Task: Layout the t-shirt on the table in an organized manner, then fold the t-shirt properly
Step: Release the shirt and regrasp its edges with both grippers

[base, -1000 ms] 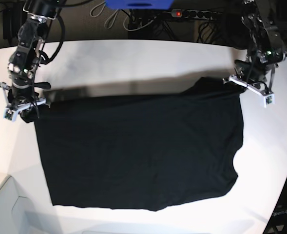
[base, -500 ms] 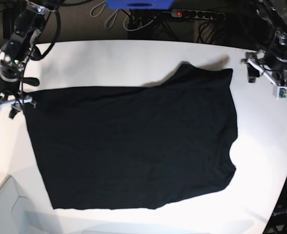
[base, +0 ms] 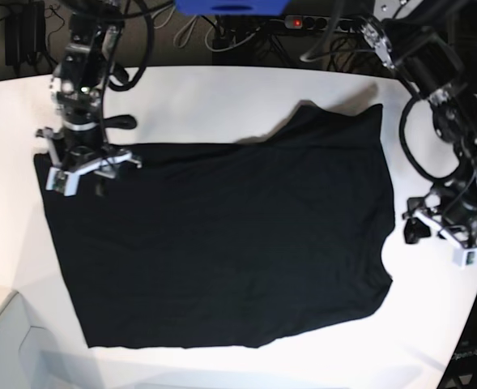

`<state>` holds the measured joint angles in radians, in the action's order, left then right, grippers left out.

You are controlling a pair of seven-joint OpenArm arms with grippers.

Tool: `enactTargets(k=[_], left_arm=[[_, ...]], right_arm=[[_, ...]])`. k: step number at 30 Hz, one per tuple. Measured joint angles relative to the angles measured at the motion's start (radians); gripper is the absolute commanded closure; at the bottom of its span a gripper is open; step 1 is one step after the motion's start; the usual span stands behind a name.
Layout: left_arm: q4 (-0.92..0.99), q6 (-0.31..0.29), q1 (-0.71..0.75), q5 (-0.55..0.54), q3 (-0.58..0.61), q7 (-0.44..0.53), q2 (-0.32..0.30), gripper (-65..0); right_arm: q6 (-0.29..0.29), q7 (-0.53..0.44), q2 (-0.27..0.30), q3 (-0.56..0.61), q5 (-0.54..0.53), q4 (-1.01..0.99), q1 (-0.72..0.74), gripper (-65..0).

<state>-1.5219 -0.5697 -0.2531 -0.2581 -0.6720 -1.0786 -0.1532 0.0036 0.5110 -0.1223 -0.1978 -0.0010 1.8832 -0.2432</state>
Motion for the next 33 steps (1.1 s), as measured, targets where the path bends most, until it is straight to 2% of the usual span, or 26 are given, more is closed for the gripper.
enactTargets(k=[3,6,10,15,16,20,22,27,29,33], left_arm=[[0.175,-0.001,-0.105,0.023,0.129,0.019,-0.016,-43.6],[0.326,-0.001,-0.178,0.050,0.238,0.152,-0.013,-43.6],[0.505,0.000,-0.208,0.097,0.380,0.300,-0.004,-43.6],[0.738,-0.003,-0.248,0.161,0.469,0.441,0.016,-43.6],[0.776,-0.002,-0.258,0.148,0.475,0.477,0.012,-43.6],[0.820,-0.004,-0.274,0.148,0.483,0.515,0.002,-43.6],[0.824,-0.013,-0.265,0.139,0.480,0.523,-0.008,-43.6],[0.798,-0.047,-0.183,0.077,0.474,0.586,-0.097,-43.6],[0.793,-0.053,-0.160,0.040,0.472,0.576,-0.124,-43.6],[0.743,-0.061,-0.082,0.013,0.467,0.581,-0.140,-43.6]], right_arm=[[0.000,0.010,-0.005,0.147,-0.007,-0.002,-0.026,-33.9],[-0.001,0.008,0.002,0.271,0.001,-0.006,-0.023,-33.9],[0.000,-0.004,0.006,0.427,-0.004,-0.040,-0.040,-33.9],[0.000,-0.005,0.006,0.533,-0.006,-0.227,0.010,-33.9],[0.001,-0.008,0.006,0.537,-0.006,-0.268,0.031,-33.9],[-0.001,-0.014,0.011,0.532,0.000,-0.364,0.084,-33.9],[0.002,-0.016,0.033,0.526,-0.005,-0.378,0.098,-33.9],[0.010,-0.032,0.088,0.410,-0.012,-0.378,0.122,-33.9],[0.015,-0.044,0.109,0.355,-0.013,-0.406,0.152,-33.9],[0.015,-0.059,0.132,0.282,-0.006,-0.528,0.264,-33.9]])
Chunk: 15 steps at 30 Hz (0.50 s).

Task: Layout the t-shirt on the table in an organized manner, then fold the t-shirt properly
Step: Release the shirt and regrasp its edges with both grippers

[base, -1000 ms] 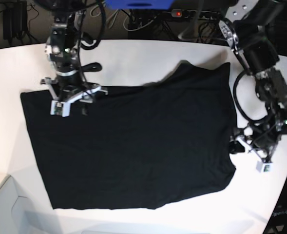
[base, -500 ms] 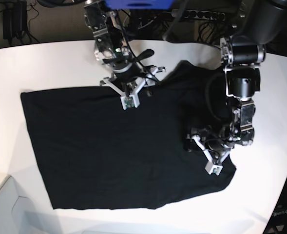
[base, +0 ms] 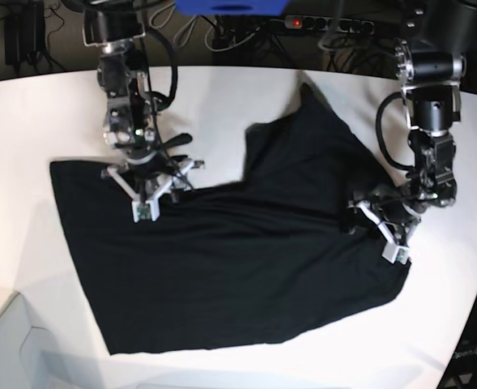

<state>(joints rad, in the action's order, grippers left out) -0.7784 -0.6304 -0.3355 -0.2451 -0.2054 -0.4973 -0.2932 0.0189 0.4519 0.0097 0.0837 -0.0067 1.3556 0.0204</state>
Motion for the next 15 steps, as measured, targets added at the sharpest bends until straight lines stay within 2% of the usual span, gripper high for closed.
enactTargets(k=[2,4,7,9,10,12,15], left_arm=[[-0.096,0.003,0.066,-0.006,-0.002,-0.048,-0.003,-43.6],[-0.254,0.036,0.167,-0.015,-0.009,-0.127,0.008,-43.6],[-0.542,0.066,0.318,-0.005,-0.003,-0.348,0.042,-43.6],[-0.728,0.051,0.399,0.014,0.012,-0.512,0.070,-43.6],[-0.804,0.056,0.439,0.014,0.016,-0.562,0.090,-43.6],[-0.925,0.045,0.484,0.009,0.023,-0.630,0.123,-43.6],[-1.049,0.051,0.457,0.016,0.023,-0.599,0.164,-43.6]], right_arm=[[-0.008,-0.003,0.020,-0.017,0.006,-0.072,0.069,-33.9],[-0.014,0.002,0.033,-0.025,-0.002,-0.141,0.134,-33.9],[-0.015,0.028,0.046,-0.025,-0.005,-0.206,0.213,-33.9],[-0.013,0.049,0.049,-0.024,-0.001,-0.219,0.242,-33.9],[-0.014,0.055,0.050,-0.025,-0.001,-0.221,0.251,-33.9],[-0.013,0.055,0.050,-0.024,-0.001,-0.220,0.262,-33.9],[-0.013,0.063,0.048,-0.023,0.003,-0.172,0.267,-33.9]])
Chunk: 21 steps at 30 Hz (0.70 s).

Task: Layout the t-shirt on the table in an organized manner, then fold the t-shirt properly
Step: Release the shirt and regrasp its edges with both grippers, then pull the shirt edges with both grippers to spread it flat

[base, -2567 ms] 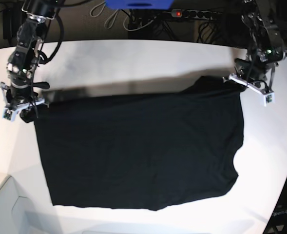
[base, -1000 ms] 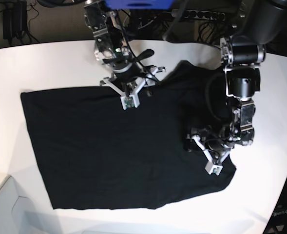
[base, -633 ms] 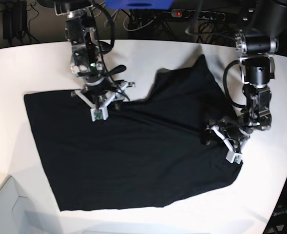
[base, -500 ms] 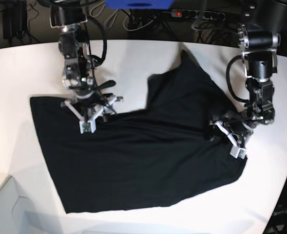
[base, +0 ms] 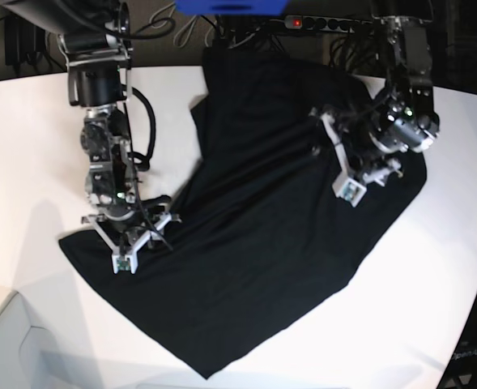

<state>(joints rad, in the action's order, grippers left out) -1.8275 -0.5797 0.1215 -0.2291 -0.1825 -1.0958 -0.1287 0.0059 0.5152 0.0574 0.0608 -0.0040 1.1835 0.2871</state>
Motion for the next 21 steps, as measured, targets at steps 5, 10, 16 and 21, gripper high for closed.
enactTargets(k=[5,10,16,21], left_arm=[[-0.018,0.004,-0.118,0.000,-0.013,0.000,0.007,-43.6],[0.236,0.008,-0.318,0.101,-0.035,-0.003,-0.002,-43.6],[0.681,0.011,-0.518,0.219,-0.026,0.182,0.003,-43.6],[0.932,0.008,-0.573,0.273,-0.026,0.376,0.001,-43.6]], right_arm=[[-0.003,-0.011,0.037,-0.001,0.000,0.290,-0.113,-34.3],[-0.003,0.007,0.039,-0.001,-0.002,0.529,-0.315,-34.0],[-0.004,-0.003,-0.069,0.038,-0.001,0.698,-0.548,-34.0],[-0.003,0.003,-0.071,0.236,0.002,0.705,-0.679,-34.0]])
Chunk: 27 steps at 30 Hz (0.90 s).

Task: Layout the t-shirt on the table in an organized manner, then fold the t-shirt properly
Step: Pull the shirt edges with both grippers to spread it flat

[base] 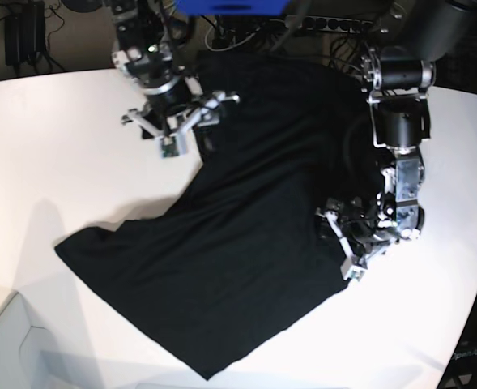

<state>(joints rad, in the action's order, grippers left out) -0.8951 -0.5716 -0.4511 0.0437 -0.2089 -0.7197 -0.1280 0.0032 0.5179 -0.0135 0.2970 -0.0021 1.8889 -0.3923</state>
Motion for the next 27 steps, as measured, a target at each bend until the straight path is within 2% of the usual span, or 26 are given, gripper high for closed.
enactTargets(k=[4,6,9,12,16,19,20,24,27], left_arm=[[0.094,0.003,-0.032,0.023,0.000,0.102,-0.005,-43.6],[0.103,-0.001,-0.029,0.023,-0.006,0.121,-0.008,-43.6],[0.097,-0.011,-0.004,-0.005,-0.005,0.136,-0.037,-43.6],[0.051,-0.017,0.043,-0.016,-0.009,0.136,-0.077,-43.6],[-0.090,-0.005,0.141,-0.046,-0.015,0.041,-0.108,-43.6],[-0.224,-0.006,0.243,-0.072,-0.063,-0.014,-0.109,-43.6],[-0.280,-0.009,0.277,-0.075,-0.079,-0.061,-0.105,-43.6],[-0.528,0.002,0.410,-0.031,-0.107,-0.266,-0.030,-43.6],[-0.727,-0.008,0.533,-0.019,-0.095,-0.364,0.050,-43.6]], right_arm=[[0.001,-0.017,0.000,0.111,-0.003,-0.022,-0.023,-34.0],[0.002,-0.022,0.000,0.133,-0.003,-0.079,-0.021,-34.0],[0.010,-0.024,0.002,0.115,0.003,-0.190,-0.001,-34.0],[0.023,-0.084,-0.002,0.074,-0.007,-0.268,0.055,-34.0],[0.029,-0.101,0.029,0.003,-0.014,-0.324,0.135,-34.0],[0.030,-0.093,0.062,-0.050,-0.011,-0.365,0.211,-34.1],[0.029,-0.091,0.072,-0.068,-0.011,-0.389,0.247,-34.2],[0.045,-0.078,0.105,-0.129,-0.029,-0.546,0.425,-34.3],[0.048,-0.038,0.108,-0.194,-0.032,-0.655,0.552,-34.4]])
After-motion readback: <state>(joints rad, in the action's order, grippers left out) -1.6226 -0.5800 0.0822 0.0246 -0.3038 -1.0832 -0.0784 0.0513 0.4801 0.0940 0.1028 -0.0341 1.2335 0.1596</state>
